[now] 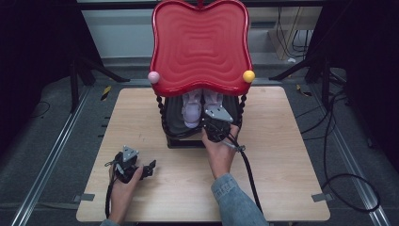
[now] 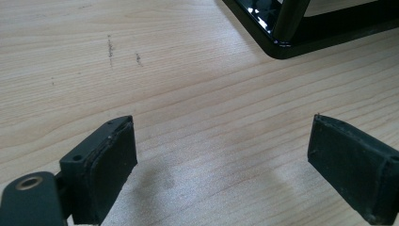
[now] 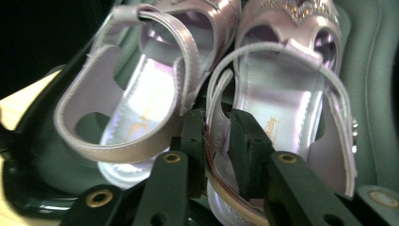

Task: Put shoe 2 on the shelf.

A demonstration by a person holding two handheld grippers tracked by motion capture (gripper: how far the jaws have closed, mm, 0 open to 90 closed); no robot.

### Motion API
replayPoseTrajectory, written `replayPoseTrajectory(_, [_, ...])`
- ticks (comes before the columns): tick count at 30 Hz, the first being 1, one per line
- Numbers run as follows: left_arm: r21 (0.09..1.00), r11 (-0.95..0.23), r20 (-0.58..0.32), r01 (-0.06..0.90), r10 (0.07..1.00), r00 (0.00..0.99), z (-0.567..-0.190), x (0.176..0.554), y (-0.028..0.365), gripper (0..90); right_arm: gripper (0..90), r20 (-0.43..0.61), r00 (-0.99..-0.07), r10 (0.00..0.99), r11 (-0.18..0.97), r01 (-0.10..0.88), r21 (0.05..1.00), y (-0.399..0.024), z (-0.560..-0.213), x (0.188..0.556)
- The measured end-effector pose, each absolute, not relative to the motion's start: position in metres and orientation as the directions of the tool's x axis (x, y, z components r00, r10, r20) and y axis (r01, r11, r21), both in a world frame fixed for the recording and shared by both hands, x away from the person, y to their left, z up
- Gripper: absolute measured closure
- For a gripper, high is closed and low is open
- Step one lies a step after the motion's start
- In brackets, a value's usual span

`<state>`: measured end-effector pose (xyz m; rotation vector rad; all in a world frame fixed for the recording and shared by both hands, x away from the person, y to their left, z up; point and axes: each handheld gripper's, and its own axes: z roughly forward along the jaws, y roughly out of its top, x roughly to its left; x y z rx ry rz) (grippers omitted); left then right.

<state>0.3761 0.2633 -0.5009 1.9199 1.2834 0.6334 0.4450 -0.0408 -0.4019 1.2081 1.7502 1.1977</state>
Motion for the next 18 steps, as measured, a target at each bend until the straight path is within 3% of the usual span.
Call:
replayPoseTrajectory(5, [0.791,-0.234,0.003,0.565,0.925,0.380,-0.5007,0.3761,0.2633,7.8,85.7,-0.034,-0.346,0.938,0.147,0.306,0.941,-0.0381,-0.3989,0.4458])
replayPoseTrajectory(18, [0.791,-0.236,0.004,0.564,0.925,0.381,-0.5008,0.3765,0.2629,7.6,85.5,-0.024,-0.360,0.933,0.143,0.308,0.941,-0.0370,-0.3939,0.4498])
